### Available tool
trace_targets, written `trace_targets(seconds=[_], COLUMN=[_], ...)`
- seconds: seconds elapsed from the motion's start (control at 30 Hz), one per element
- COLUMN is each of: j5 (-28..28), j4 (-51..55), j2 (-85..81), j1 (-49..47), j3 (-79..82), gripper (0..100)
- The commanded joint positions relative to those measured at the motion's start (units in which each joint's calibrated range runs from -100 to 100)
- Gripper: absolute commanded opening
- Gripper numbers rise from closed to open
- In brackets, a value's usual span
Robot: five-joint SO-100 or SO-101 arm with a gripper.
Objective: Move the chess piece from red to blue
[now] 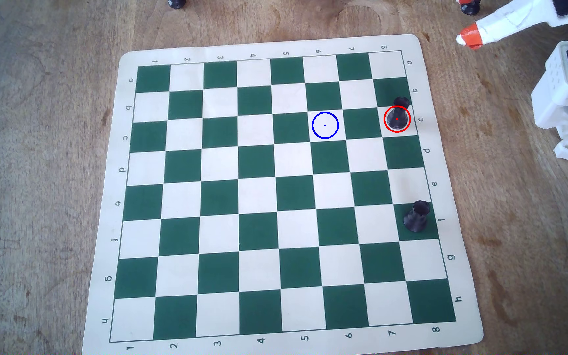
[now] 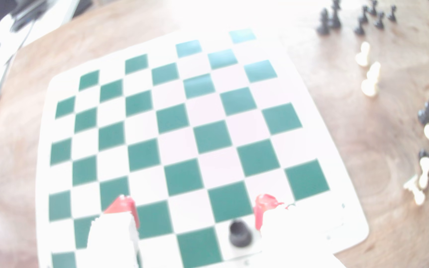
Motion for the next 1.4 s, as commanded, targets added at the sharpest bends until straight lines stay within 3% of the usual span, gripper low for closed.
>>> trace_targets(seconds=[0.0,0.2,0.57,0.8,1.37], j5=[0.68,1.03,1.32,-1.03,-1.56], j4=[6.09,5.84,8.21,-13.16,-21.76], j2=[10.24,26.12,29.34,34.44,35.71], j1=[-0.08,-1.95,-2.11,-1.56,-0.23], j3=[-7.24,-7.24,0.19,15.52,19.87], gripper=[27,23,19,20,19])
